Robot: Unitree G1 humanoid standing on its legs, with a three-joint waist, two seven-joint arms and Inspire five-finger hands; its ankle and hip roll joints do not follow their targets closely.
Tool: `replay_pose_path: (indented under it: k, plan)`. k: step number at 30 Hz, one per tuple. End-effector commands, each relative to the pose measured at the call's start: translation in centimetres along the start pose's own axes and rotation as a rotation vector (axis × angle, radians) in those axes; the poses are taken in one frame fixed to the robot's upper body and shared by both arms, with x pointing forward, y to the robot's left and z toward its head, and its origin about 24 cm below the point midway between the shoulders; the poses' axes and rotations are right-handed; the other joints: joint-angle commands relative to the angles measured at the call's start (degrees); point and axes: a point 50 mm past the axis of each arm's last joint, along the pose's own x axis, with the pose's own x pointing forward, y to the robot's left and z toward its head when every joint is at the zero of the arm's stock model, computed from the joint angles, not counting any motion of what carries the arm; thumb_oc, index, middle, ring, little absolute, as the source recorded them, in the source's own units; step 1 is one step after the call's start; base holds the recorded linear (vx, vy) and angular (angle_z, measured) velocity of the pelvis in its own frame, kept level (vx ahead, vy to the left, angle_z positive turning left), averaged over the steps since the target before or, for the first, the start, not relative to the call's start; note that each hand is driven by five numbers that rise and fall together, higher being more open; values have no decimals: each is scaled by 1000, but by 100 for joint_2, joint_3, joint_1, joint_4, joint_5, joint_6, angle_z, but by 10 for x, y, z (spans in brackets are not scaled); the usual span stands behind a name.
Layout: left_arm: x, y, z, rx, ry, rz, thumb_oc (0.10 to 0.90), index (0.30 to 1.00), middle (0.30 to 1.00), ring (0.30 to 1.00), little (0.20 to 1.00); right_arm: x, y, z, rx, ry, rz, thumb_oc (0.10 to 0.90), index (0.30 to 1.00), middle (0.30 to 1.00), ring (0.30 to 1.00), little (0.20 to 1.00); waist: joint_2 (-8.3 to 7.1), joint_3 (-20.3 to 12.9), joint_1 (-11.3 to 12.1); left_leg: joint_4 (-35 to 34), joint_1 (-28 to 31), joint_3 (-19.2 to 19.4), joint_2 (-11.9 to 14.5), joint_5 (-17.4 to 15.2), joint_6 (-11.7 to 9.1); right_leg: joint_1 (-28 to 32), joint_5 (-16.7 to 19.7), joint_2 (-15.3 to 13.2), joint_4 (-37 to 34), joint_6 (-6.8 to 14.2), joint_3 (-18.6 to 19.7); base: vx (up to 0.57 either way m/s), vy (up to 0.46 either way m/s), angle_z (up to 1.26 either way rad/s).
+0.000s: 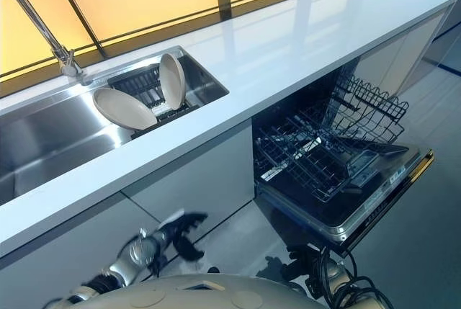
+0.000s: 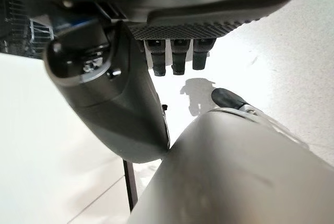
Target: Pick up plates and place into dishwasher.
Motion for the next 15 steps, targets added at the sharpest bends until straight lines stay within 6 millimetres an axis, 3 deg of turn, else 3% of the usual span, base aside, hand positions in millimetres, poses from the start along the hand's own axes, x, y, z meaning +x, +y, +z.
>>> replay_pose_path:
  k: [1, 3, 4, 5, 7, 9, 12, 15]
  plan:
    - [8, 44, 87, -101, -303, -29, 800, 900, 900, 900, 900, 0, -6, 6, -59, 0, -6, 800, 900, 900, 900, 900, -44, 103, 178, 115, 306, 231, -586, -875, 444, -545, 146, 149, 346, 58, -150, -6, -5, 14]
    - [-7, 44, 132, -143, -470, -208, 800, 900, 900, 900, 900, 1, -1, 4, -46, -3, -12, 800, 900, 900, 900, 900, -41, 84, 206, 99, 298, 187, -591, -879, 456, -538, 155, 138, 331, 60, -147, -7, -8, 9]
    - [-8, 43, 133, -145, -478, -219, 800, 900, 900, 900, 900, 1, -1, 4, -45, -3, -11, 800, 900, 900, 900, 900, -41, 83, 205, 99, 299, 184, -591, -880, 457, -535, 155, 137, 330, 60, -147, 0, -10, 4]
    - [-24, 32, 165, -120, -607, -386, 800, 900, 900, 900, 900, 1, 0, 2, -39, -3, -14, 800, 900, 900, 900, 900, -27, 77, 216, 88, 310, 165, -588, -893, 466, -528, 158, 130, 334, 68, -141, 0, 0, 0]
    - [-37, 26, 183, -119, -698, -507, 800, 900, 900, 900, 900, 1, 2, 1, -38, -2, -15, 800, 900, 900, 900, 900, -18, 69, 211, 70, 334, 153, -585, -902, 470, -509, 160, 128, 326, 80, -141, 16, -10, 6]
    - [-66, 14, 222, -178, -914, -719, 800, 900, 900, 900, 900, 1, 6, -2, -41, 1, -9, 800, 900, 900, 900, 900, -12, 30, 176, 41, 387, 140, -584, -942, 472, -465, 152, 132, 300, 86, -111, 45, -21, 11]
    - [-92, 4, 252, -392, -1137, -910, 800, 900, 900, 900, 900, 2, 16, -4, -51, -1, 6, 800, 900, 900, 900, 900, -41, 8, 119, 41, 443, 141, -584, -1000, 483, -417, 142, 138, 280, 74, -51, 51, -31, 2]
    - [-109, 13, 265, -571, -1337, -896, 800, 900, 900, 900, 900, 3, 28, -4, -54, -1, 18, 800, 900, 900, 900, 900, -90, 6, 100, 41, 483, 139, -578, -1029, 485, -374, 132, 140, 264, 51, -16, 41, -43, -1]
